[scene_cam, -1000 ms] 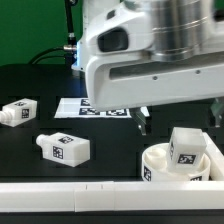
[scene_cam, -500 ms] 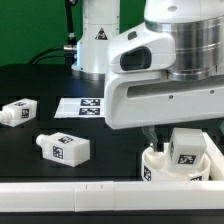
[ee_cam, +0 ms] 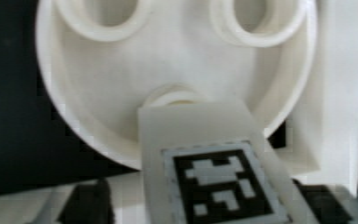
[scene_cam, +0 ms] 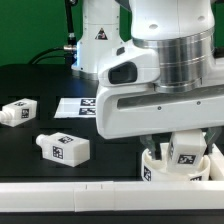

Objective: Assemble stool

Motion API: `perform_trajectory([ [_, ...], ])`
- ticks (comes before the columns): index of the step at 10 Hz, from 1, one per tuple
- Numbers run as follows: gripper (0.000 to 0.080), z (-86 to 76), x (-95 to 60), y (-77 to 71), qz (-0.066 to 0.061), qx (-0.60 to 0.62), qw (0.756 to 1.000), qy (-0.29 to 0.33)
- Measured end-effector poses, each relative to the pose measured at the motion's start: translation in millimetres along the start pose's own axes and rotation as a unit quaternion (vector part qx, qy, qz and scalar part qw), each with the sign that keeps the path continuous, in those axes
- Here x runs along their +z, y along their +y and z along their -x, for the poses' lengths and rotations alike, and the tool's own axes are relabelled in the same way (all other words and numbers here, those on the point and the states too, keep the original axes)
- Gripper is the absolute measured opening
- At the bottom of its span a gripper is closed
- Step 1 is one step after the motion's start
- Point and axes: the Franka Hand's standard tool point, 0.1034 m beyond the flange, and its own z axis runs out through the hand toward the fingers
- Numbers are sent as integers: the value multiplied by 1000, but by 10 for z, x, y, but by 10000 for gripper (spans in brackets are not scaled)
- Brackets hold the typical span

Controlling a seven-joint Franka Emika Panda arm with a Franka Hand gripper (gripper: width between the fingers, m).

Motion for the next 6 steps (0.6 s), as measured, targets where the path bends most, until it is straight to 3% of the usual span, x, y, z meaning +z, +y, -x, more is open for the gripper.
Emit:
perform_trajectory([
  [1, 435, 1, 1, -4, 0, 26, 1000, 0],
  [2, 318, 2, 2, -13, -2, 59, 998, 0],
  [4, 318, -12, 13, -93, -6, 156, 988, 10],
  [6, 318, 10, 45, -154, -7, 281, 959, 30],
])
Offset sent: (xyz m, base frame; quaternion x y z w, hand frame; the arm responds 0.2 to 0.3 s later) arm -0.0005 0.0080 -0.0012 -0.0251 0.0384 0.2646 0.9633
